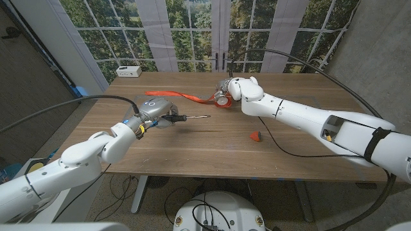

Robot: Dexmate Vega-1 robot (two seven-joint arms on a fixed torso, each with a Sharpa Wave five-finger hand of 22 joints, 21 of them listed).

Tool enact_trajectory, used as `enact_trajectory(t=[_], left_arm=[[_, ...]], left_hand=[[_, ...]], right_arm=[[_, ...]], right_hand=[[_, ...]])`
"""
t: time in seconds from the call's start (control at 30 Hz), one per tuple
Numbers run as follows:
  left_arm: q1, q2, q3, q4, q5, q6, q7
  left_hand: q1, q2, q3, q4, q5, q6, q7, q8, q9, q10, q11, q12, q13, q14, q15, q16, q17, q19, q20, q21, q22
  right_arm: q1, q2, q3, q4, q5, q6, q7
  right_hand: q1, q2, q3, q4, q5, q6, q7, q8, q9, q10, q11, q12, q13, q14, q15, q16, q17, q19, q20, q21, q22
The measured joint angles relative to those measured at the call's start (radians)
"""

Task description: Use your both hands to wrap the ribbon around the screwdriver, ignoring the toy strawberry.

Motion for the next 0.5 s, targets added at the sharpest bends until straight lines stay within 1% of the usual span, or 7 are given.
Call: enact_trajectory(t=[0.07, 0.2, 0.27, 0.33, 0.4, 0.43, 0.5], left_arm=[[-0.004, 0.000, 0.000, 0.002, -0.001, -0.002, 0.000], [-0.014, -0.003, 0.006, 0.008, -0.001, -0.008, -0.001], [-0.020, -0.005, 0.010, 0.011, -0.001, -0.010, -0.003], [-0.024, -0.006, 0.012, 0.013, -0.001, -0.011, -0.005], [-0.031, -0.009, 0.017, 0.016, -0.001, -0.015, -0.009], [-0.036, -0.011, 0.020, 0.019, -0.001, -0.016, -0.010], [-0.041, -0.012, 0.024, 0.020, 0.000, -0.016, -0.013]], left_hand=[[0.000, 0.000, 0.000, 0.000, 0.000, 0.000, 0.000, 0.001, 0.000, 0.000, 0.000, -0.001, 0.004, 0.000, 0.000, 0.000, 0.000, 0.000, 0.000, 0.002, -0.003], [0.004, -0.004, 0.000, 0.000, 0.001, 0.000, 0.000, 0.003, 0.000, 0.005, 0.005, -0.004, 0.007, 0.000, 0.000, -0.001, 0.000, 0.000, 0.000, 0.008, -0.006], [0.004, -0.004, 0.000, 0.000, 0.003, 0.000, 0.000, 0.003, 0.000, 0.005, 0.005, -0.004, 0.009, 0.000, 0.000, -0.001, 0.000, 0.000, 0.000, 0.010, -0.008], [0.004, -0.004, 0.000, 0.000, 0.003, 0.000, 0.000, 0.003, 0.000, 0.005, 0.005, -0.005, 0.012, 0.000, 0.000, -0.001, 0.000, 0.000, 0.000, 0.011, -0.009], [0.004, -0.004, 0.000, 0.000, 0.003, 0.000, 0.000, 0.003, 0.000, 0.005, 0.005, -0.008, 0.013, 0.000, 0.000, -0.002, 0.000, -0.002, 0.002, 0.016, -0.010], [0.004, -0.004, -0.001, 0.001, 0.003, 0.000, 0.000, 0.003, 0.000, 0.005, 0.005, -0.008, 0.013, 0.000, 0.000, -0.002, 0.000, -0.002, 0.002, 0.017, -0.010], [0.004, -0.004, -0.001, 0.001, 0.003, 0.000, 0.000, 0.003, 0.000, 0.009, 0.001, -0.009, 0.014, 0.000, 0.000, -0.003, 0.000, -0.002, 0.002, 0.017, -0.014]], right_arm=[[0.004, 0.007, -0.011, 0.010, -0.016, -0.004, 0.003], [0.015, 0.021, -0.035, 0.026, -0.061, -0.022, 0.014], [0.018, 0.027, -0.045, 0.036, -0.080, -0.028, 0.019], [0.018, 0.029, -0.047, 0.038, -0.084, -0.029, 0.019], [0.018, 0.035, -0.051, 0.048, -0.100, -0.034, 0.016], [0.016, 0.036, -0.051, 0.051, -0.110, -0.034, 0.009], [0.012, 0.038, -0.050, 0.054, -0.112, -0.034, 0.003]], right_hand=[[0.050, 0.009, 0.010, 0.001, 0.000, 0.057, -0.010, 0.013, 0.000, 0.047, -0.009, 0.020, 0.005, 0.049, -0.003, 0.024, 0.011, 0.033, -0.011, 0.009, 0.001], [0.134, 0.006, 0.010, 0.001, 0.000, 0.145, -0.027, 0.029, 0.000, 0.115, -0.028, 0.049, 0.013, 0.128, -0.006, 0.070, 0.032, 0.087, -0.024, 0.020, 0.002], [0.176, 0.005, 0.010, 0.001, 0.000, 0.197, -0.034, 0.040, 0.000, 0.156, -0.034, 0.066, 0.016, 0.170, -0.008, 0.100, 0.049, 0.107, -0.036, 0.029, 0.006], [0.222, 0.011, -0.002, 0.007, -0.002, 0.278, -0.041, 0.057, 0.003, 0.224, -0.041, 0.100, 0.026, 0.232, -0.010, 0.152, 0.085, 0.134, -0.055, 0.041, 0.008], [0.252, 0.012, -0.032, 0.014, -0.005, 0.393, -0.041, 0.079, 0.004, 0.331, -0.045, 0.161, 0.047, 0.332, -0.014, 0.235, 0.146, 0.172, -0.070, 0.064, 0.014], [0.253, 0.013, -0.044, 0.021, -0.008, 0.432, -0.021, 0.093, 0.004, 0.391, -0.044, 0.197, 0.060, 0.388, -0.018, 0.283, 0.184, 0.190, -0.075, 0.076, 0.018], [0.260, 0.007, -0.064, 0.038, -0.011, 0.495, 0.043, 0.121, 0.006, 0.511, -0.031, 0.265, 0.082, 0.486, -0.036, 0.374, 0.265, 0.221, -0.085, 0.101, 0.023]])
